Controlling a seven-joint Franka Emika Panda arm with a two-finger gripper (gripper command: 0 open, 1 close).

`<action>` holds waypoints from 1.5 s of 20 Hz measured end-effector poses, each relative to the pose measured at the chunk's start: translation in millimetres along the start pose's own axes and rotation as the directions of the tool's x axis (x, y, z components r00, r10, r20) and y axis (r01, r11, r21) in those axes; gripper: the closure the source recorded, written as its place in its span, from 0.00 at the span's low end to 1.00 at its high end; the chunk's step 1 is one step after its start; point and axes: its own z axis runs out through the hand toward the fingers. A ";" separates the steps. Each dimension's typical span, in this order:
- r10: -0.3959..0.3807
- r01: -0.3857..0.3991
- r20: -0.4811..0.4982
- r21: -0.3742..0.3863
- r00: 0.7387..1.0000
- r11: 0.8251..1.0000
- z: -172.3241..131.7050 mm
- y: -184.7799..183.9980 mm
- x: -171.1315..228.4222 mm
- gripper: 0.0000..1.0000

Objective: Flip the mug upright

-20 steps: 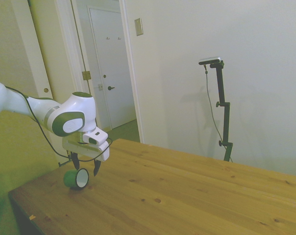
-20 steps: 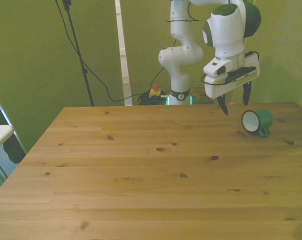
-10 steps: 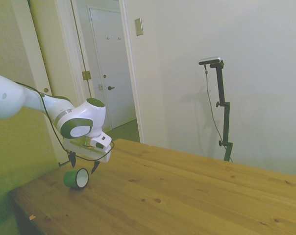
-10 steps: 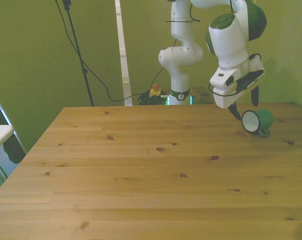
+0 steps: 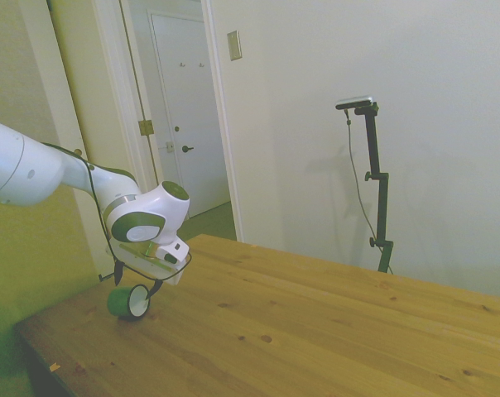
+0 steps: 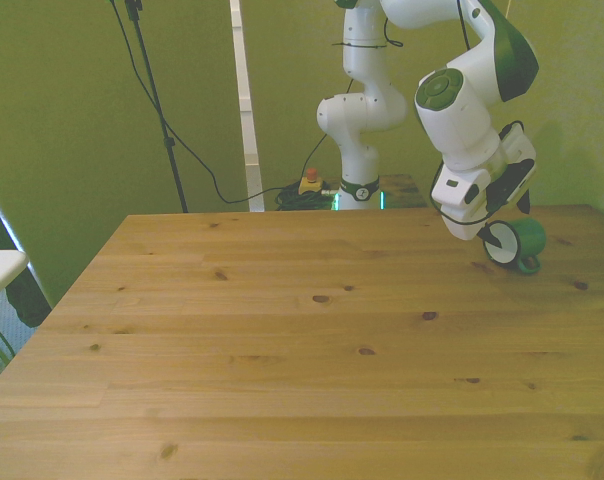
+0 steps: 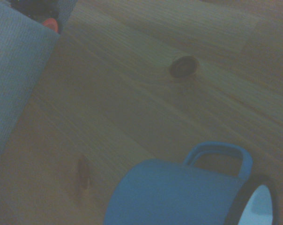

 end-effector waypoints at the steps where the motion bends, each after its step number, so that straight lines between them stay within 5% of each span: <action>1: 0.001 -0.001 0.010 0.007 1.000 1.000 0.6 -0.3 -1.0 0.00; 14: -0.059 0.044 0.068 0.214 0.996 0.976 -3.5 14.0 -7.1 0.00; 27: -0.071 -0.002 0.171 0.394 0.983 0.919 31.7 40.6 1.3 0.00; 28: -0.070 -0.007 0.177 0.400 0.982 0.917 34.9 41.4 1.9 1.00; 30: -0.073 -0.011 0.186 0.414 0.980 0.910 39.4 42.4 2.6 1.00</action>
